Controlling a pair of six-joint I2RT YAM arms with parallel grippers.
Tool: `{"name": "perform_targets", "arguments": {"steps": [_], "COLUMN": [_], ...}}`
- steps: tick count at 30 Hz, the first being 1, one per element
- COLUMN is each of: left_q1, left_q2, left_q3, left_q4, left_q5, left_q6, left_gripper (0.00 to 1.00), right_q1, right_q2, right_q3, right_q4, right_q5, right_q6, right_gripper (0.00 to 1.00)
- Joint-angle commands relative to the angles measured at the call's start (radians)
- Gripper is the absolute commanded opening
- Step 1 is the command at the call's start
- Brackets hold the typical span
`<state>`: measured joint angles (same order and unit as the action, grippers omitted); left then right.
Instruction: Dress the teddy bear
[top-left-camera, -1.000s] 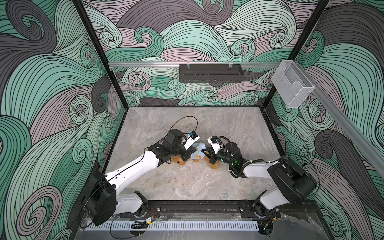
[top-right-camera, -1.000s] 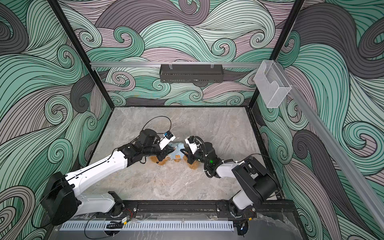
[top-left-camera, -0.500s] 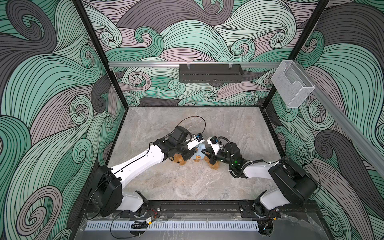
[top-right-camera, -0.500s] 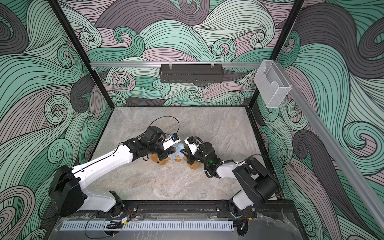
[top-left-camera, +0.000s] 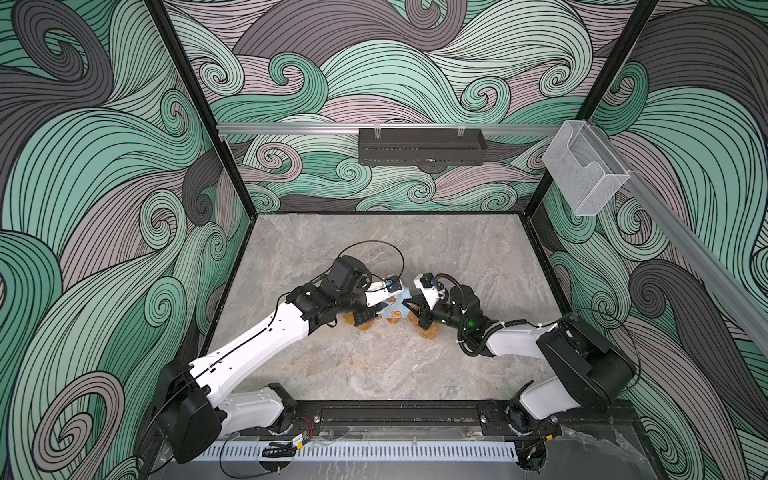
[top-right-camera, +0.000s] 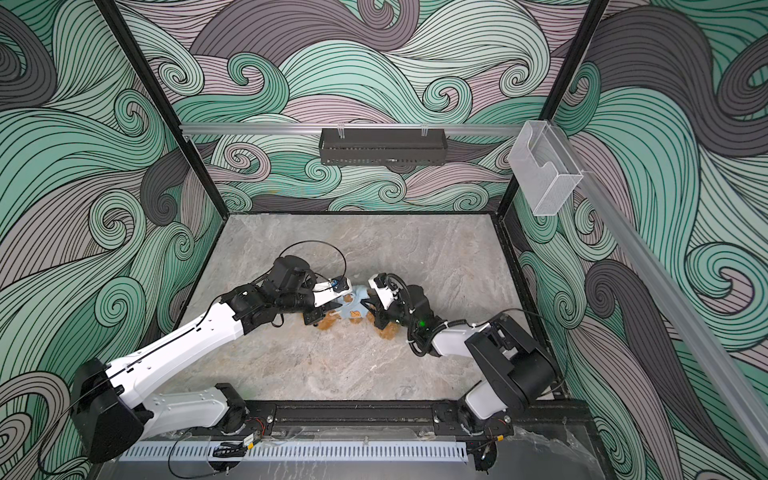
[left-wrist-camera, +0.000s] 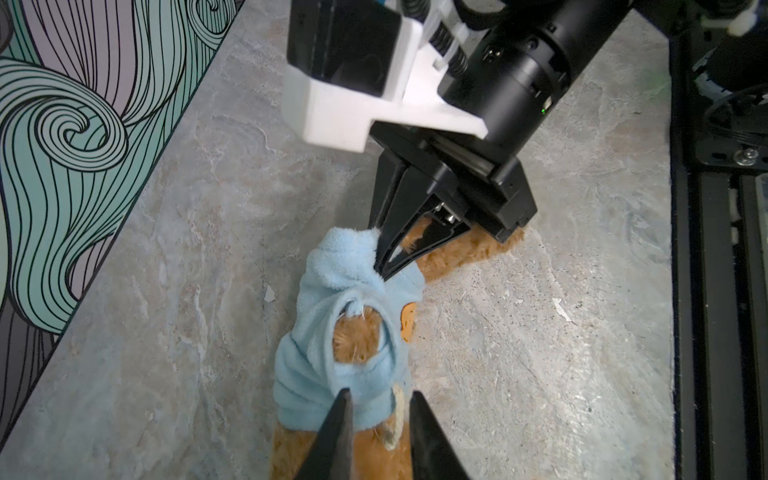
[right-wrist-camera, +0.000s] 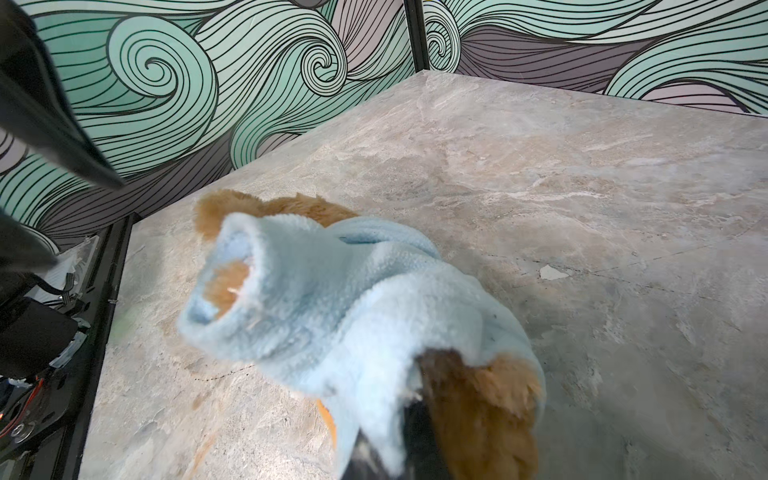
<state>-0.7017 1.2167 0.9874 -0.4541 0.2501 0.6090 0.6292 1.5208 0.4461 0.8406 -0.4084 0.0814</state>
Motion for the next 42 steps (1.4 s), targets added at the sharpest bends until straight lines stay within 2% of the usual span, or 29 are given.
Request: {"name": "perform_targets", "arguments": {"steps": [1,8,23,34,42], "left_q1": [-0.005,-0.004,-0.004,-0.003,-0.005], "left_q2": [0.055,0.164,0.288,0.333,0.402], "left_q3": [0.064,0.150,0.226,0.258,0.319], "left_q4": [-0.032,-0.073,-0.126,-0.218,-0.348], "left_q5": [0.036,0.003,-0.052,0.034,0.081], "left_q6": [0.111,0.186,0.204,0.203,0.229], "left_gripper": [0.26,0.23,0.24,0.28,0.31], "right_q1": [0.003,0.004,0.003,0.002,0.001], "right_q2": [0.007,0.010,0.000,-0.004,0.000], "right_q3": [-0.007,-0.009,-0.018,-0.013,0.000], "right_q4": [0.022,0.035,0.034,0.031,0.026], "right_q5": [0.008,0.002,0.006,0.013,0.016], "right_q6": [-0.012,-0.009,-0.010,-0.009,-0.005], "right_gripper": [0.00,0.00,0.00,0.00,0.00]}}
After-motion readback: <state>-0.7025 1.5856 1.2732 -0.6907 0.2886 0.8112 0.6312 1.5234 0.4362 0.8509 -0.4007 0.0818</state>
